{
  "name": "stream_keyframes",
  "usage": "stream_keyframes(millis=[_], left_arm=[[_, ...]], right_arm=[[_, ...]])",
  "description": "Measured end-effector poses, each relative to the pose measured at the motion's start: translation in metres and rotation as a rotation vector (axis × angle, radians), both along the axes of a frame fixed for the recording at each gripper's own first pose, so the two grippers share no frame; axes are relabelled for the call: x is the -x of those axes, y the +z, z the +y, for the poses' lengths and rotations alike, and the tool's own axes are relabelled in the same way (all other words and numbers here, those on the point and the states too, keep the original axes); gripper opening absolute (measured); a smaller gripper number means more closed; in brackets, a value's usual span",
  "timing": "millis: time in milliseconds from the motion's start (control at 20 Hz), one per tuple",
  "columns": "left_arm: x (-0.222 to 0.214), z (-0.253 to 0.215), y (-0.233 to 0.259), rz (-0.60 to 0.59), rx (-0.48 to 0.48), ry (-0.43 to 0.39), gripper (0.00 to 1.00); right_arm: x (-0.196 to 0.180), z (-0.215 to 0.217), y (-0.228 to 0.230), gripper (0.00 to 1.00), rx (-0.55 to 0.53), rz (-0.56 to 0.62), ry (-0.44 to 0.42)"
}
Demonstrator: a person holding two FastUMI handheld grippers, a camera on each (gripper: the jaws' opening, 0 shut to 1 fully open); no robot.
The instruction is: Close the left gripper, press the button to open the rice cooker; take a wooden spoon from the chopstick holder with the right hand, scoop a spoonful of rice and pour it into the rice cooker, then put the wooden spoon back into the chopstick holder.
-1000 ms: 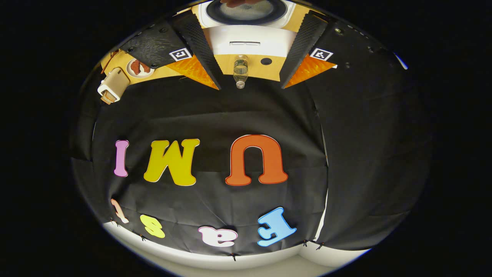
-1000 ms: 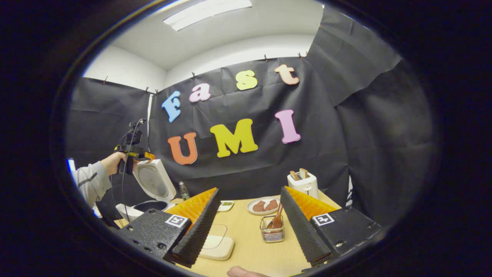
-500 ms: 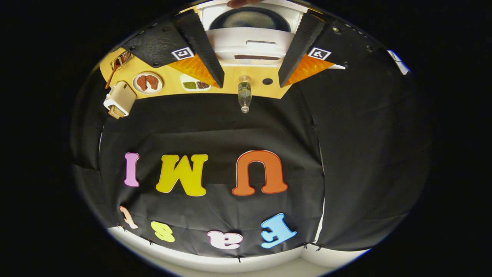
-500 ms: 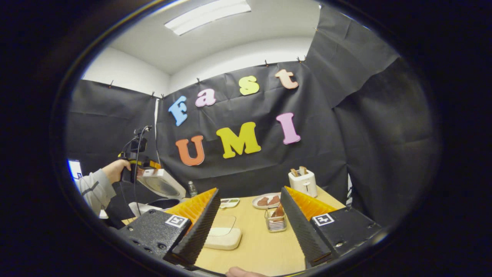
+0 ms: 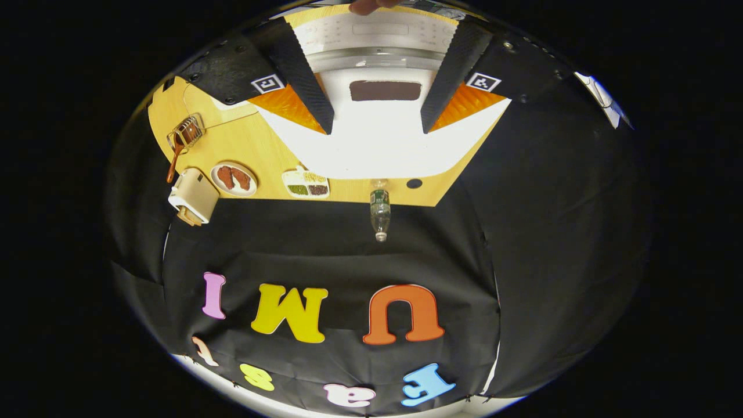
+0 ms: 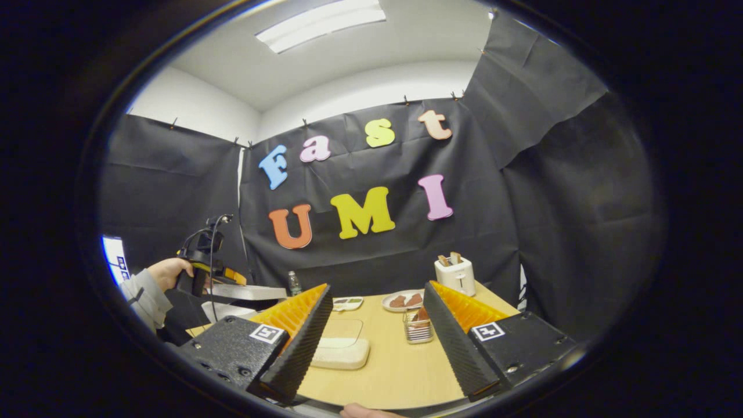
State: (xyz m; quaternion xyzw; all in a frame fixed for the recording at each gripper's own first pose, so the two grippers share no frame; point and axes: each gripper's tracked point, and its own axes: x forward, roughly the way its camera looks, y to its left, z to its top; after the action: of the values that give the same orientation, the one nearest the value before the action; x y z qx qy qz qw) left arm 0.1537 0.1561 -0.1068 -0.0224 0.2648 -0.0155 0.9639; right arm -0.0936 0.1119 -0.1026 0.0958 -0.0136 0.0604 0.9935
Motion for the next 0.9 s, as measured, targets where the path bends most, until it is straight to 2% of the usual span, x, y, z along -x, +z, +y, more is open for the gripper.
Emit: stream_keyframes(millis=[150, 350, 600, 900], left_arm=[[0.012, 0.002, -0.021, 0.078, 0.01, 0.014, 0.99], [0.028, 0.001, -0.043, 0.188, 0.003, -0.005, 0.99], [0.038, 0.005, -0.044, 0.214, 0.017, -0.004, 0.99], [0.043, 0.001, -0.047, 0.173, 0.003, -0.006, 0.99]], right_arm=[[-0.004, 0.011, -0.009, 1.0, 0.0, 0.026, 0.017], [-0.008, 0.024, -0.016, 1.0, -0.014, 0.059, 0.036], [-0.008, 0.034, -0.015, 1.0, -0.007, 0.071, 0.057], [-0.003, 0.043, -0.013, 1.0, 0.017, 0.064, 0.072]])
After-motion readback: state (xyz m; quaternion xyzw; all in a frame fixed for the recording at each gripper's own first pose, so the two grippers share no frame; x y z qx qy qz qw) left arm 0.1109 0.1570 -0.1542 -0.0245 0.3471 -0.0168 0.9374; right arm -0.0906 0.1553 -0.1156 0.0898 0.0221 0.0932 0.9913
